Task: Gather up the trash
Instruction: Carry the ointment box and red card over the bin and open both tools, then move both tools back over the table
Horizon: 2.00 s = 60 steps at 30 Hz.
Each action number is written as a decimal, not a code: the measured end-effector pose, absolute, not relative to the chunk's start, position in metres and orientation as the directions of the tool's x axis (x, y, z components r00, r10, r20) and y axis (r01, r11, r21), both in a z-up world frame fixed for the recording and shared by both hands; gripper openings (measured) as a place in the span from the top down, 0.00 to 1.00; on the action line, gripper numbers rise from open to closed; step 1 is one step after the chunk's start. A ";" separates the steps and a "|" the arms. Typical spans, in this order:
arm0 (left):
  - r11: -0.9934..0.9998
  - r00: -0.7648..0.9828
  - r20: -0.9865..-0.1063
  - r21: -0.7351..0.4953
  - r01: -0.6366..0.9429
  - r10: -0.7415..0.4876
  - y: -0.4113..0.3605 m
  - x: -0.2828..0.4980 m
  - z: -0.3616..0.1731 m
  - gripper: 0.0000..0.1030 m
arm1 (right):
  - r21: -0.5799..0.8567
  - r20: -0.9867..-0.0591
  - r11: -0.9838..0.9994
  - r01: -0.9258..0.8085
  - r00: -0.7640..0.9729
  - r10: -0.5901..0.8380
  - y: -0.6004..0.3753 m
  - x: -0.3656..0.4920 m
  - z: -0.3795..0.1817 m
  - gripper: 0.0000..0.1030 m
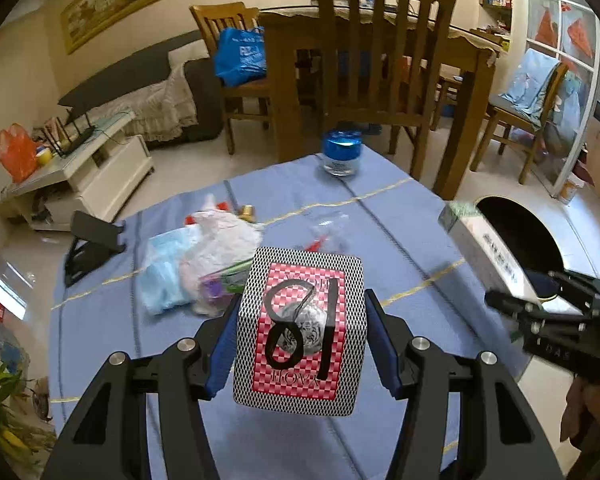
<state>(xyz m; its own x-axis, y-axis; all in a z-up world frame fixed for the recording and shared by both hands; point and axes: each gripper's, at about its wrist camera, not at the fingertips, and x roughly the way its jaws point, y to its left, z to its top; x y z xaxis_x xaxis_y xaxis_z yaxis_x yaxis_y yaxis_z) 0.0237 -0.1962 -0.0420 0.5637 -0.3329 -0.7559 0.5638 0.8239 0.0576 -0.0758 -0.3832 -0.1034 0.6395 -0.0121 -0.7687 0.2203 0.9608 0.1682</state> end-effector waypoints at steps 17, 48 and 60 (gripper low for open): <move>0.711 0.495 -0.765 0.070 0.700 -0.412 -0.317 -0.007 -0.049 0.45 | 0.086 -0.775 0.824 0.559 0.558 -0.297 -0.552 -0.096 -0.112 0.43; 0.493 0.359 -0.754 0.054 0.869 -0.550 -0.404 -0.032 -0.017 0.22 | 0.237 -0.729 0.674 0.700 0.586 -0.352 -0.578 -0.205 -0.131 0.13; 0.785 0.715 -0.606 0.228 0.576 -0.348 -0.163 0.033 0.037 0.18 | 0.181 -0.737 0.976 0.120 0.674 0.054 -0.346 -0.067 -0.110 0.14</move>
<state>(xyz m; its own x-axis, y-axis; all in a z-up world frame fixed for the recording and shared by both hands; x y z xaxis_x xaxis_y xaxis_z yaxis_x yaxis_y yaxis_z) 0.0332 -0.1631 0.0370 0.7149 -0.3481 -0.6065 0.5758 0.7851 0.2281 -0.0674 -0.3460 -0.1100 0.6743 0.0538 -0.7365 0.1198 0.9761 0.1811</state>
